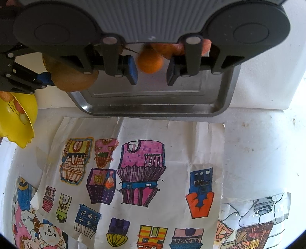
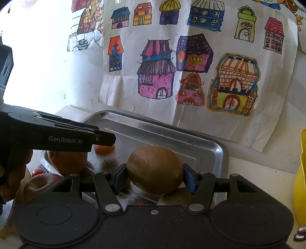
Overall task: Organize fruits
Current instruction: 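Carry the orange into the metal tray with the left tool while the right tool carries the kiwi there, then open both tools to release the orange and kiwi in the tray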
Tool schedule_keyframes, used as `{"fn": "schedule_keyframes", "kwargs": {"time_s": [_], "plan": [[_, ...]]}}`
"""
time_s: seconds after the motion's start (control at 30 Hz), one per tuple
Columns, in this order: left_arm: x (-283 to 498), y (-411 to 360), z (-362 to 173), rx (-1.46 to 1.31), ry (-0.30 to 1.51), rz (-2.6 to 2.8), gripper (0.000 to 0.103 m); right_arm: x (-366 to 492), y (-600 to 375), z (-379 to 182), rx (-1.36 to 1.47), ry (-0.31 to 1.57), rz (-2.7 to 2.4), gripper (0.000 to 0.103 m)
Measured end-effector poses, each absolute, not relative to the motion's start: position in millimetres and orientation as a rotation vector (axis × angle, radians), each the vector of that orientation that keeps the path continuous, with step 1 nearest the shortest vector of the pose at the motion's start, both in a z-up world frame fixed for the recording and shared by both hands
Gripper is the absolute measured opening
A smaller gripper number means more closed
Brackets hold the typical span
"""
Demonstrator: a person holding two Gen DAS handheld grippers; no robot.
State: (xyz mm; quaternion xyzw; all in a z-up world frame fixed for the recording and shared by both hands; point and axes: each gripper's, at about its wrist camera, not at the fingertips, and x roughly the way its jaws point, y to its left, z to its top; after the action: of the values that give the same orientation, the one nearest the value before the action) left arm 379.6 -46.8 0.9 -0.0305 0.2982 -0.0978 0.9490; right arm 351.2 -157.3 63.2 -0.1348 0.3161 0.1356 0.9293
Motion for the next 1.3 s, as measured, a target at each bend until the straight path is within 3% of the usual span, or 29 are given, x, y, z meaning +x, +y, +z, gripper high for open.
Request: {"fn": "schedule_keyframes", "kwargs": {"time_s": [0.17,0.23,0.43,0.73,0.83,1.3], "plan": [[378,-47,1,-0.059,0.605,-0.207,0.046,351,-156,63,-0.29,0.639,0.271,0.068],[377,-46,3,-0.065,0.598,-0.202,0.061,348,-159,65,-0.282,0.623,0.259,0.074],[367,-40,13,-0.093,0.563,-0.177,0.083,335,-163,74,-0.269,0.593,0.236,0.086],[341,-35,40,-0.121,0.491,-0.153,0.103,304,-164,101,-0.27,0.518,0.216,0.098],[331,-33,49,-0.136,0.474,-0.159,0.103,293,-166,110,-0.265,0.491,0.201,0.102],[249,-21,79,-0.165,0.355,-0.135,0.103,203,-173,158,-0.221,0.333,0.129,0.102]]}}
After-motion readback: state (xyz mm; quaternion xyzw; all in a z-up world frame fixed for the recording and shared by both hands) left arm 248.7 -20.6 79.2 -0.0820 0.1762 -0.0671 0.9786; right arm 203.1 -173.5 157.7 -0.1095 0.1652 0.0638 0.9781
